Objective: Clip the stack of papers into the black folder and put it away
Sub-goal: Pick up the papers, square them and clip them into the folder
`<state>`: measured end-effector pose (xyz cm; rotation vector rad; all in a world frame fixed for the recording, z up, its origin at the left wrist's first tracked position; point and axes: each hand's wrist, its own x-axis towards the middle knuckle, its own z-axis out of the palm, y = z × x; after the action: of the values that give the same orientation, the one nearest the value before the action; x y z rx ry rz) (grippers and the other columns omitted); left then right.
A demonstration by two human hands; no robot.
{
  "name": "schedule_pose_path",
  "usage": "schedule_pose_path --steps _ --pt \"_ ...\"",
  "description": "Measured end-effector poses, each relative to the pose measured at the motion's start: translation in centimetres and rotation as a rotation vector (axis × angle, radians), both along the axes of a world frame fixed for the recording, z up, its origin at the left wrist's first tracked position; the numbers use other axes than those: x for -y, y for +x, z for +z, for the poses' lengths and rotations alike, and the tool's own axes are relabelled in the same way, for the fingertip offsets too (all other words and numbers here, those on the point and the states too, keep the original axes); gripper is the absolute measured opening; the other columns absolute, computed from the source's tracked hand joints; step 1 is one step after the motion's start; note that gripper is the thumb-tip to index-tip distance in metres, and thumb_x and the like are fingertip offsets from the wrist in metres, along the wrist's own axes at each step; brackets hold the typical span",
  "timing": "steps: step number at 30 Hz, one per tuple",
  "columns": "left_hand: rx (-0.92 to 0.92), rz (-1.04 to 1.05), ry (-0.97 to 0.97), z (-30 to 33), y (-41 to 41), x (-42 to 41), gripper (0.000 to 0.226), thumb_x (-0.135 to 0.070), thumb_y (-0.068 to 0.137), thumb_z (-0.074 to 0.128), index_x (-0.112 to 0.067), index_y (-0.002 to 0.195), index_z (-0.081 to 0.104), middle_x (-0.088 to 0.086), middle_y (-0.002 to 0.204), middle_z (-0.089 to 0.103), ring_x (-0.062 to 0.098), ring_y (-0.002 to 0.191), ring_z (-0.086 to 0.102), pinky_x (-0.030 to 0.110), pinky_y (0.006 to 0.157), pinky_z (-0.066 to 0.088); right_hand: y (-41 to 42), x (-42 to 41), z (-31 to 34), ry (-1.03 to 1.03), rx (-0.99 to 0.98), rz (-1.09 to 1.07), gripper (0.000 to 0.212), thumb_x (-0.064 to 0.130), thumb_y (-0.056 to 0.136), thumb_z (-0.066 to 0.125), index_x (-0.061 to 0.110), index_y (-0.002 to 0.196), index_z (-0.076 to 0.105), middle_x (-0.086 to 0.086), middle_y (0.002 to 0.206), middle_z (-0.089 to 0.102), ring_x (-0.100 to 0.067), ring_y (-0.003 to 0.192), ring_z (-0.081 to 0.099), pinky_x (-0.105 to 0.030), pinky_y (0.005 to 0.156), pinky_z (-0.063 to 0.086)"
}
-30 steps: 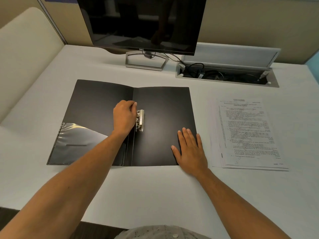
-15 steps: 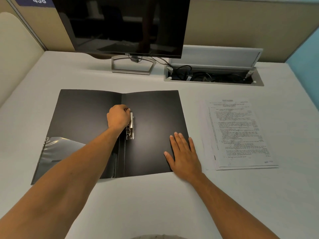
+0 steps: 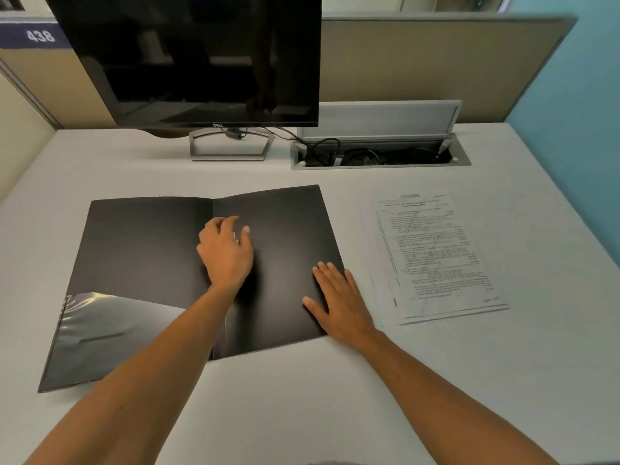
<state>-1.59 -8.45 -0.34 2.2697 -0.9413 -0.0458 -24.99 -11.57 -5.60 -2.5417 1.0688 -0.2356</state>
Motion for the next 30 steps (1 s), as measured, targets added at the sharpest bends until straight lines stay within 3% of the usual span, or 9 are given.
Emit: schedule_pose_path --steps 5,11,16,23,30 --pt "0.086 -0.128 0.036 -0.9 -4.0 0.3 0.037 -0.031 0.091 0.059 -0.012 0.122 0.062 0.015 0.131 0.054 0.032 0.126 0.045 0.047 0.103 0.035 -1.7 0.5 1.2 -0.086 0.122 -0.1 0.064 0.056 0.097 0.028 0.02 0.148 0.031 0.002 0.157 0.029 -0.011 0.148 0.014 -0.041 0.122 0.002" --pt "0.133 -0.329 0.099 -1.7 -9.9 1.0 0.04 -0.033 0.092 0.059 -0.007 0.122 0.063 0.014 0.134 0.055 0.031 0.13 0.045 0.045 0.107 0.035 -6.9 2.2 1.4 -0.093 0.074 -0.239 0.069 0.059 0.094 0.021 0.018 0.15 0.027 0.001 0.159 0.025 -0.014 0.148 0.013 -0.038 0.122 0.001" --pt "-0.009 -0.435 0.156 -1.5 -15.0 2.2 0.05 -0.037 0.095 0.054 -0.009 0.137 0.05 0.008 0.148 0.043 0.026 0.139 0.034 0.038 0.114 0.026 -11.5 4.5 1.3 -0.123 0.048 -0.381 0.075 0.062 0.093 0.014 0.014 0.148 0.03 -0.005 0.156 0.031 -0.018 0.147 0.02 -0.042 0.122 0.007" --pt "-0.161 -0.504 0.264 -1.3 -20.0 4.3 0.065 -0.044 0.097 0.046 -0.011 0.149 0.028 0.006 0.16 0.02 0.023 0.147 0.018 0.037 0.118 0.021 -17.0 7.2 1.1 -0.171 0.049 -0.578 0.074 0.059 0.092 0.022 0.009 0.145 0.035 -0.012 0.154 0.034 -0.025 0.146 0.024 -0.047 0.12 0.01" --pt "-0.225 -0.473 0.308 -1.5 -22.8 5.0 0.066 -0.041 0.097 0.048 -0.01 0.15 0.023 0.007 0.161 0.014 0.025 0.148 0.016 0.039 0.118 0.022 -19.2 8.1 -0.1 -0.073 -0.127 -0.562 0.088 0.073 0.087 0.011 0.013 0.151 0.02 -0.008 0.161 0.015 -0.021 0.149 0.006 -0.051 0.119 -0.005"
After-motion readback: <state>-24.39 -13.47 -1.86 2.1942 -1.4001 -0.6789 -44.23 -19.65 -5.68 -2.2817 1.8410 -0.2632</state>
